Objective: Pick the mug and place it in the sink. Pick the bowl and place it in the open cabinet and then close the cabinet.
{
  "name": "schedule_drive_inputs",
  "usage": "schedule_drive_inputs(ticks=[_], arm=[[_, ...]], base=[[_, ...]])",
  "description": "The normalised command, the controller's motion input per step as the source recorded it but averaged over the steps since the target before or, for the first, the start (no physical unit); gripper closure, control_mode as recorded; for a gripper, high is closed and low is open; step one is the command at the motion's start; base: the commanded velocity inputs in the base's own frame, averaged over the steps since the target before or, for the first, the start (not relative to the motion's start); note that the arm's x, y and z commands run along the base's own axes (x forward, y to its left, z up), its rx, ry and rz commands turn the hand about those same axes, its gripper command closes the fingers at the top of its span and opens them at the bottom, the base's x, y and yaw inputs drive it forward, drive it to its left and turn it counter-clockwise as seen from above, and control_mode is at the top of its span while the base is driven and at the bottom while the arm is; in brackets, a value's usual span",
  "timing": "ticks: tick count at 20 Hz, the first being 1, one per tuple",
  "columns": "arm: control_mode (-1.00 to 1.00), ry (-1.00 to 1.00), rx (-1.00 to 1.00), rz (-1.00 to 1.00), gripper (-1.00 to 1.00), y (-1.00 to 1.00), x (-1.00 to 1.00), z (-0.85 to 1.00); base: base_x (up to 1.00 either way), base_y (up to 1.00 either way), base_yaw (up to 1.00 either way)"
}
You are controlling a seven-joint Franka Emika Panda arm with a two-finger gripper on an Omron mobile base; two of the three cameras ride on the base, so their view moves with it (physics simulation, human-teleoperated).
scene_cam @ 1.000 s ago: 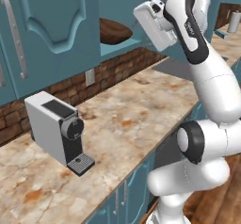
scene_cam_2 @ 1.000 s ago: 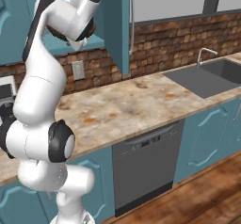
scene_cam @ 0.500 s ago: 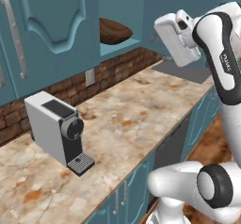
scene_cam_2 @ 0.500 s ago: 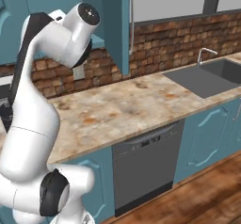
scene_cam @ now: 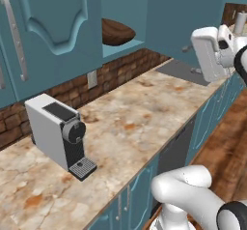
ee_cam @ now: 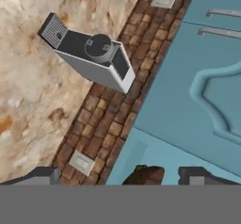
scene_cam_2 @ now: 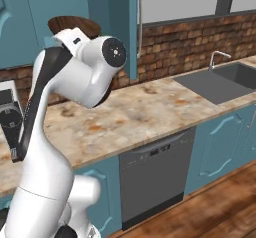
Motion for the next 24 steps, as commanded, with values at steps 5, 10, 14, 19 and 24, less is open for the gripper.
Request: schedule_drive_inputs(ticks=[5,10,14,19,24], arm=[[-1.00,0.00,0.01,0.00,-1.00,-0.90,-0.07,0.00],[-1.00,-0.03,0.00,0.00,-1.00,-0.92,-0.01,0.00],[-1.00,-0.02,0.00,-0.02,-1.00,-0.91,0.00,0.00],[-1.00,-0.03,0.03,-0.01,-1.00,-0.75,0.07,-0.06],[-1.00,0.00,0.10,-0.02,-1.00,-0.37,0.51,-0.40]], base=[[0.00,0.00,0.00],[0.00,0.00,0.00],[0.00,0.00,0.00],[0.00,0.00,0.00],[0.00,0.00,0.00]])
